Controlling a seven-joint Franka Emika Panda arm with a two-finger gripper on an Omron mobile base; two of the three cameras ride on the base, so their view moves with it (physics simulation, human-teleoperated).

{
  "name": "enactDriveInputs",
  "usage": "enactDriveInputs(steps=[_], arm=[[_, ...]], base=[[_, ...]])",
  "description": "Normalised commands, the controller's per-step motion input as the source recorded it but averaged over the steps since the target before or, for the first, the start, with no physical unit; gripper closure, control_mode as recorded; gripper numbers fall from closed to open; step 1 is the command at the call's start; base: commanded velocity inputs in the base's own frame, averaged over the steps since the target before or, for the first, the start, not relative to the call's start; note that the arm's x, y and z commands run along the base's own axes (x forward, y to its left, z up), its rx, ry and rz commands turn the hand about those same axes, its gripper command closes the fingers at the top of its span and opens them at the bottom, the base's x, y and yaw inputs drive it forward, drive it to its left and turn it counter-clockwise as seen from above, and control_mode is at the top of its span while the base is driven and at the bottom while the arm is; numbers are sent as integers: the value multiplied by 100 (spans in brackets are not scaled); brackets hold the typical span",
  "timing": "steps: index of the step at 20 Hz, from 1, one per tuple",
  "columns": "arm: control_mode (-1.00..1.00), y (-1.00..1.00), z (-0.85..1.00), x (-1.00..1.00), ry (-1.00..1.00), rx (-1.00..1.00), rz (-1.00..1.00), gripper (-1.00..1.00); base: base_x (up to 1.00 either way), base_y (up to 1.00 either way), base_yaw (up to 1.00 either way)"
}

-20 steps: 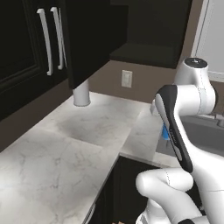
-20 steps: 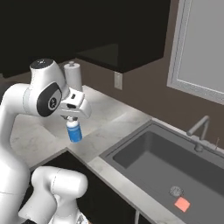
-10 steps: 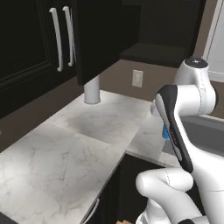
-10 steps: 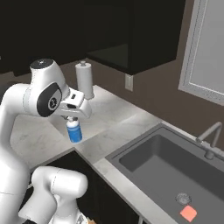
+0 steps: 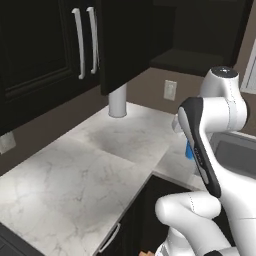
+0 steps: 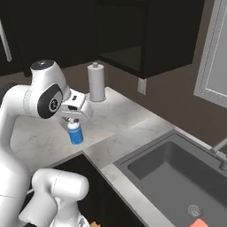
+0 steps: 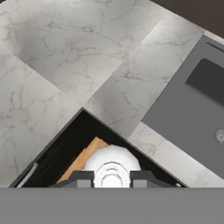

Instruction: Pick up the bar soap and soap dispenser from the sink, and place them back in the cabinet, and close the cabinet door.

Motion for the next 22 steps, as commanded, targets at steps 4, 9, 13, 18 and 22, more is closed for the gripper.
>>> enactDriveInputs(steps=[4, 9, 13, 18, 22], arm=[[100, 0, 0, 0, 0, 0, 0, 100], [100, 0, 0, 0, 0, 0, 0, 100], [100, 0, 0, 0, 0, 0, 0, 100], [100, 0, 0, 0, 0, 0, 0, 100], [100, 0, 0, 0, 0, 0, 0, 100]], base=[[30, 33, 13], [41, 38, 7], [53, 46, 3], [51, 38, 1], [54, 34, 0]])
